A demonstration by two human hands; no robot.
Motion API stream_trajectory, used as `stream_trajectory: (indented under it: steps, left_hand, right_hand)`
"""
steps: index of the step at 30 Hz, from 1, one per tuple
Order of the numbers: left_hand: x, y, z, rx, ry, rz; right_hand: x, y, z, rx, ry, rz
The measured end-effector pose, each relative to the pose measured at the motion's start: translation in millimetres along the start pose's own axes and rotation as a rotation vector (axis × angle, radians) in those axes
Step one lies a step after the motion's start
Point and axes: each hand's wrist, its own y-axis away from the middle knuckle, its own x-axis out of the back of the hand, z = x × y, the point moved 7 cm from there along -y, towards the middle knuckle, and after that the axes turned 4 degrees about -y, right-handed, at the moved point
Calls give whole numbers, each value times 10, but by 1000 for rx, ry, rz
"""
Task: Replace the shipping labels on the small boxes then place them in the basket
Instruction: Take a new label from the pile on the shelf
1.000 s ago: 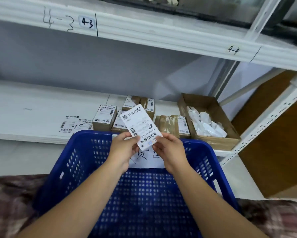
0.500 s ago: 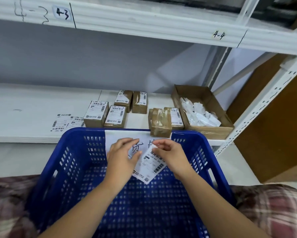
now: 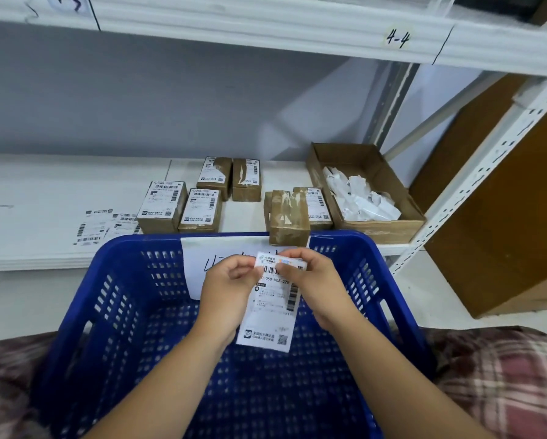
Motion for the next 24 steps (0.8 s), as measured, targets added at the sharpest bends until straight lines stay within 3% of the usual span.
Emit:
stream_trajectory:
  steps: [6,24]
  left_hand:
    - [64,-23,84,29,79,12]
    - [103,-18,255,-29,-228,-108]
  right_hand:
    - [-65,12,-26,19,191,-26]
    - [-38,55,-97,85,288,-29]
